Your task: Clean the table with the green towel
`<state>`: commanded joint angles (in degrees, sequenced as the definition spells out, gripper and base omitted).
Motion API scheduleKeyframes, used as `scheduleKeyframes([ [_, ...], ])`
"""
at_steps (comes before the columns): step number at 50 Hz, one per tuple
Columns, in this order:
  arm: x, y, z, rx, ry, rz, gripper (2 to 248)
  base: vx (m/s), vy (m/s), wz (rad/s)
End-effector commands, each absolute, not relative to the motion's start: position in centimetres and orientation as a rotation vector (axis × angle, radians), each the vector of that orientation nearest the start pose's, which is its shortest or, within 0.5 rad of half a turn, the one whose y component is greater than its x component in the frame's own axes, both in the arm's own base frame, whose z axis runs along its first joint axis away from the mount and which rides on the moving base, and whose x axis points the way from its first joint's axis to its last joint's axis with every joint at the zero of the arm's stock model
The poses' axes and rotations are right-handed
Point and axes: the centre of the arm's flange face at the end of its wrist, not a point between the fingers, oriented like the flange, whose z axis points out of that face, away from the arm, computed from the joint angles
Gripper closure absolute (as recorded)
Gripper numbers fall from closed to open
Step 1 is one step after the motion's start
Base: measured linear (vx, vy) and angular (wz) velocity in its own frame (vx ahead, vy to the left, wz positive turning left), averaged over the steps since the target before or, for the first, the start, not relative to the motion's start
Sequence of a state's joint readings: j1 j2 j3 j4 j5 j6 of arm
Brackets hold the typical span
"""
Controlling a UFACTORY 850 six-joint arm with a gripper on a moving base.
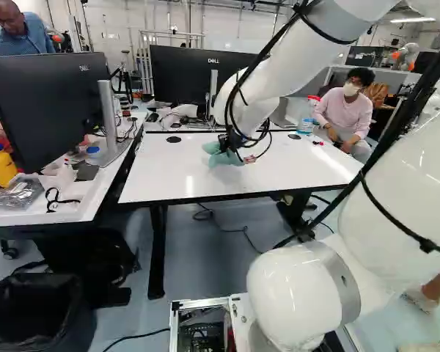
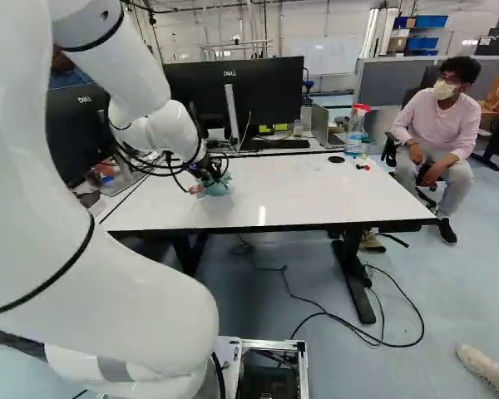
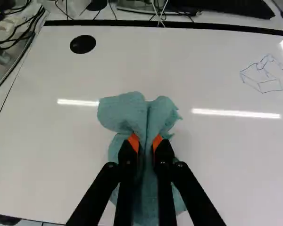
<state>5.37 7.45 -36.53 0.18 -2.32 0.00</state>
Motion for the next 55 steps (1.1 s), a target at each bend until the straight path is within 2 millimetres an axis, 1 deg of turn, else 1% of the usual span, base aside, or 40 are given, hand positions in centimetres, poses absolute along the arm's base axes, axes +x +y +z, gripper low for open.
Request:
scheduleKeyframes([
  [15,43.7,1.8,48.8,-2.866,-0.053,-1.244,199,0.0,0.0,0.0],
  [35,46.2,-1.3,49.5,-2.824,0.044,-1.401,199,0.0,0.0,0.0],
  [55,48.4,-4.4,50.1,-2.802,0.133,-1.507,199,0.0,0.0,0.0],
])
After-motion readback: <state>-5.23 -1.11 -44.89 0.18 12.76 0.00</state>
